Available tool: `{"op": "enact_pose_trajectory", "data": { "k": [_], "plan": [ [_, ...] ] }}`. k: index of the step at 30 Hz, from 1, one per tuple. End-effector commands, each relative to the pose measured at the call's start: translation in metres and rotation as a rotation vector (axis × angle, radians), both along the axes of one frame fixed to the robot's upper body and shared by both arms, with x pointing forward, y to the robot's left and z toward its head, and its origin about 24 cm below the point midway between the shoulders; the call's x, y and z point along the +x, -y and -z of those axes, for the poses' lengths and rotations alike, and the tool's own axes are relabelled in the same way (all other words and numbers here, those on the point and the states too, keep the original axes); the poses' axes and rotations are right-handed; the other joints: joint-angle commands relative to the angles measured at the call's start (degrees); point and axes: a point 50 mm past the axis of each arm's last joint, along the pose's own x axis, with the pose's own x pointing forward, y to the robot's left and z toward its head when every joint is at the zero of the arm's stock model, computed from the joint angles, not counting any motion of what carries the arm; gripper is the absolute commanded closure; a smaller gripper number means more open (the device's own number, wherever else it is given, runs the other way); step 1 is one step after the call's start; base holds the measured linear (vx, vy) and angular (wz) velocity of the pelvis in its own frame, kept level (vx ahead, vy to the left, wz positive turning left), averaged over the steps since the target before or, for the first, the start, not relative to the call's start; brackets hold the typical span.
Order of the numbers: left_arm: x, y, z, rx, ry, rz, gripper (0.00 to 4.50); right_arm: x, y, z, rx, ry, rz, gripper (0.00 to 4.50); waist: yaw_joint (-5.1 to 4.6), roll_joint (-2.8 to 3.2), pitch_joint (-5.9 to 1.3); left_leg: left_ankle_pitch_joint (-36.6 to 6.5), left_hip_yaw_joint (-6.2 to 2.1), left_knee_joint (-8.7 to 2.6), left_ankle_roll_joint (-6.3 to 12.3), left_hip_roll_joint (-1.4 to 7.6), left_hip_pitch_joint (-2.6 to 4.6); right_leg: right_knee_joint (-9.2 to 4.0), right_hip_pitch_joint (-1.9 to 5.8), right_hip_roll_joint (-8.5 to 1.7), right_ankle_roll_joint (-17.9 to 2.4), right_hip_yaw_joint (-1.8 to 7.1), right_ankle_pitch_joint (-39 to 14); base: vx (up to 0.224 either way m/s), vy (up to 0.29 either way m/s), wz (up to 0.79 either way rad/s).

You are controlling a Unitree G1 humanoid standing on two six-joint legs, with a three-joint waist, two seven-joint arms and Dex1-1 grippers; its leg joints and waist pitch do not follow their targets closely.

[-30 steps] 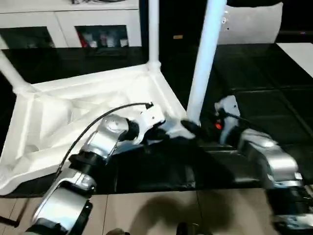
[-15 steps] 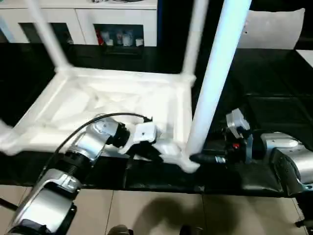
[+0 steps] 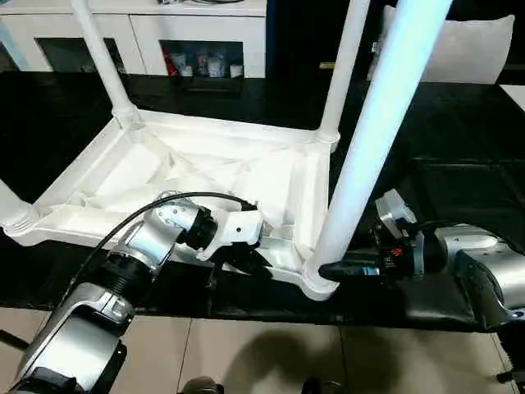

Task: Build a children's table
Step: Rotate leg to tighten

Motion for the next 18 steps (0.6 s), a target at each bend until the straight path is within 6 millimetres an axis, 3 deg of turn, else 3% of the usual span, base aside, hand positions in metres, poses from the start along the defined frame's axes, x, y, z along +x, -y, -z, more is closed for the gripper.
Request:
{"op": "enact_pose_trajectory", "data": {
  "k": [1,8,11,12,13,14,15,16,17,18],
  "plan": [
    [0.002,0.003,-0.005,-0.010,0.028,-0.005,4.50,-0.006,-0.008,-0.002,0.033,-0.013,-0.041,2.07,-0.29,-1.00,-4.62,-5.2,0.73,-3.65,5.81,0.75,-0.12,-3.55,4.81,-2.55,-8.9,2.72,-18.2,0.000,0.000,0.00],
    [0.013,0.008,-0.005,-0.046,0.018,-0.196,4.50,-0.016,-0.021,0.005,0.091,-0.062,0.056,2.40,-0.24,-1.06,-4.27,-5.9,0.74,-3.85,5.16,0.66,0.01,-4.02,4.59,-2.61,-7.6,2.72,-21.1,0.000,0.000,0.00],
    [0.018,0.012,-0.005,-0.059,0.026,-0.269,4.50,-0.012,-0.026,0.015,0.045,-0.044,0.177,2.41,-0.76,-1.17,-3.84,-7.8,0.73,-4.00,3.71,0.03,0.02,-5.13,4.52,-2.53,-4.3,2.26,-27.8,0.000,0.000,0.00],
    [0.024,0.017,-0.007,-0.077,0.031,-0.348,4.50,-0.003,-0.031,0.022,0.012,-0.029,0.321,2.41,-0.94,-1.25,-3.81,-8.5,0.72,-3.94,3.45,-0.18,0.12,-5.47,4.56,-2.53,-3.4,2.05,-29.6,0.000,0.000,0.00],
    [0.026,0.020,-0.008,-0.089,0.030,-0.384,4.50,0.001,-0.034,0.024,0.012,-0.025,0.381,2.43,-1.37,-0.69,-3.47,-9.5,0.79,-3.95,2.79,-0.35,0.34,-6.05,4.08,-2.32,-2.3,1.88,-32.2,0.000,0.000,0.00],
    [0.027,0.021,-0.008,-0.095,0.030,-0.403,4.50,0.002,-0.035,0.025,0.011,-0.024,0.412,2.44,-2.01,-0.78,-3.31,-11.5,0.61,-3.86,1.95,-0.62,0.54,-6.70,4.06,-2.32,-1.0,1.17,-35.8,0.000,0.000,0.00],
    [0.034,0.027,-0.011,-0.119,0.030,-0.485,4.50,0.013,-0.045,0.028,0.019,-0.027,0.563,2.48,-2.75,-0.87,-3.22,-12.4,0.37,-3.79,1.40,-0.93,0.06,-7.06,4.48,-2.19,1.0,0.59,-37.8,0.000,0.000,0.00],
    [0.035,0.029,-0.012,-0.123,0.032,-0.505,4.50,0.015,-0.048,0.028,0.021,-0.030,0.602,2.48,-2.97,-0.21,-3.21,-13.4,0.30,-3.74,1.31,-1.00,0.50,-7.56,4.24,-2.19,1.4,0.11,-38.8,0.000,0.000,0.00],
    [0.039,0.032,-0.013,-0.136,0.041,-0.547,4.50,0.021,-0.053,0.028,0.024,-0.031,0.676,2.50,-4.05,-0.15,-3.32,-15.3,0.00,-3.71,1.81,-0.82,1.02,-8.45,4.48,-2.29,2.1,-0.68,-38.8,0.000,0.000,0.00],
    [0.041,0.034,-0.015,-0.144,0.047,-0.576,4.50,0.025,-0.057,0.028,0.025,-0.032,0.726,2.50,-4.91,0.42,-3.26,-16.2,-0.32,-4.09,2.48,-0.35,0.88,-8.47,4.86,-2.31,1.2,-0.98,-36.0,0.000,0.000,0.00]
  ]
}}
